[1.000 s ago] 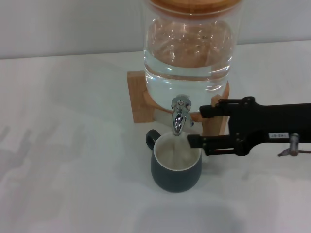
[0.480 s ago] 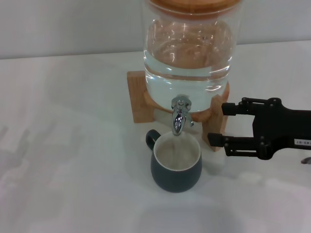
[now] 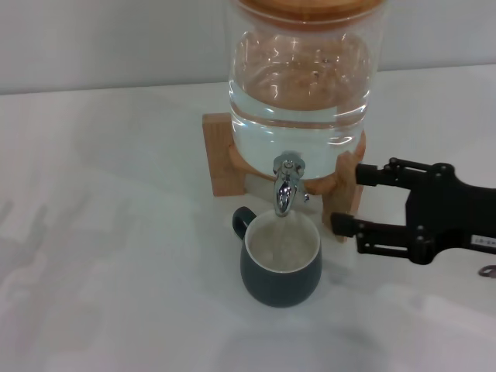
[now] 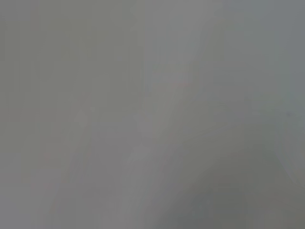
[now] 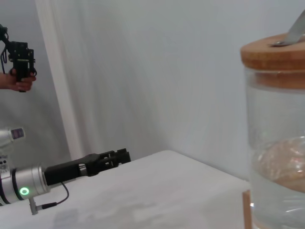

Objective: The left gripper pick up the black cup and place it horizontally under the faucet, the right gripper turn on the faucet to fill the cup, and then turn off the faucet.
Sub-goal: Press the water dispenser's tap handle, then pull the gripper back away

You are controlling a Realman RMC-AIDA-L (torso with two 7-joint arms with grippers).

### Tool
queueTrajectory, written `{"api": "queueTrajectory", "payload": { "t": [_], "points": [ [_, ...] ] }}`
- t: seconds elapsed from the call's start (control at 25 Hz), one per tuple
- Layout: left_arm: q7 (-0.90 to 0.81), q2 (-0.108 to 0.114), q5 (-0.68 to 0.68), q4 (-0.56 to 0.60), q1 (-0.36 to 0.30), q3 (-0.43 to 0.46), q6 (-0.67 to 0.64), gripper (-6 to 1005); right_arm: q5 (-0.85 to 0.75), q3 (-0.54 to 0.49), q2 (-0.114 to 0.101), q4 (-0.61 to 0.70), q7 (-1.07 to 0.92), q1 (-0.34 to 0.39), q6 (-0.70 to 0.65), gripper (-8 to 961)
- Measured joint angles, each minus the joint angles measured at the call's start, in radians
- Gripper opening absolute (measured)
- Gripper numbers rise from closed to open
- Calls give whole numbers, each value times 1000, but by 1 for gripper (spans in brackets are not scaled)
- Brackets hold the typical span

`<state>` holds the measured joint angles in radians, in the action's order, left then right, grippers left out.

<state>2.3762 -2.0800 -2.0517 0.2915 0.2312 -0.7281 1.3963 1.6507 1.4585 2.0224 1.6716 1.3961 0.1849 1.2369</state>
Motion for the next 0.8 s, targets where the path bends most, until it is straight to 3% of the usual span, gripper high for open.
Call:
{"api": "queueTrajectory", "payload": {
  "t": [0.8],
  "points": [
    [0, 5, 5, 9, -6, 1, 7, 591, -106, 226, -6, 41, -96, 5, -283, 766]
  ]
}}
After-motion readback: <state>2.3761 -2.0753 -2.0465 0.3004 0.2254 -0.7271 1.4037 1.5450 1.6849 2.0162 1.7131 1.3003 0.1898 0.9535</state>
